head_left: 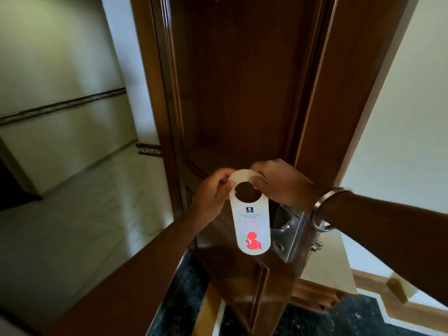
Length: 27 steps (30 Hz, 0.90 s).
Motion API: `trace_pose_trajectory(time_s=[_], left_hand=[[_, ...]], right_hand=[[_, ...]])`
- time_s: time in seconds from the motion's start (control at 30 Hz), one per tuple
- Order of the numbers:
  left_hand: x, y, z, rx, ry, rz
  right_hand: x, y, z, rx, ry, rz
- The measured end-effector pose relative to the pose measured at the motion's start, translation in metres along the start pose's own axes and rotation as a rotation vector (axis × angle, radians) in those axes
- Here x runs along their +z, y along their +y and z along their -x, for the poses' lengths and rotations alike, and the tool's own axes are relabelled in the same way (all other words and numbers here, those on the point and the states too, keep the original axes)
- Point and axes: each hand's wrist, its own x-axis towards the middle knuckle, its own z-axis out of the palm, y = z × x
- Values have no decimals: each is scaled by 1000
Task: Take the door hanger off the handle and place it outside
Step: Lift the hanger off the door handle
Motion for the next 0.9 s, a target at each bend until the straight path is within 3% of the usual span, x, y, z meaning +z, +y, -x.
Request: trace_pose_trajectory(time_s=[0.1,0.23,0.43,0.53,0.63,0.9], left_hand=[[-3,-2,8,-101,45,177],[26,-38,55,-370,-85,51],[132,-65,108,-556,-125,52],[200,-62,121,-650,-198,153],[262,-56,129,-623,-270,228],[401,-44,60,-666,-289,121]], right_hand=[[-1,-8,-2,15,73,-86],[3,3,20,50,62,-198],[10,52,78,92,-62,-127],[3,96,113,160,-91,-89],[-6,143,146,192,-115,-73],[-34,329,177,368,-29,-129]])
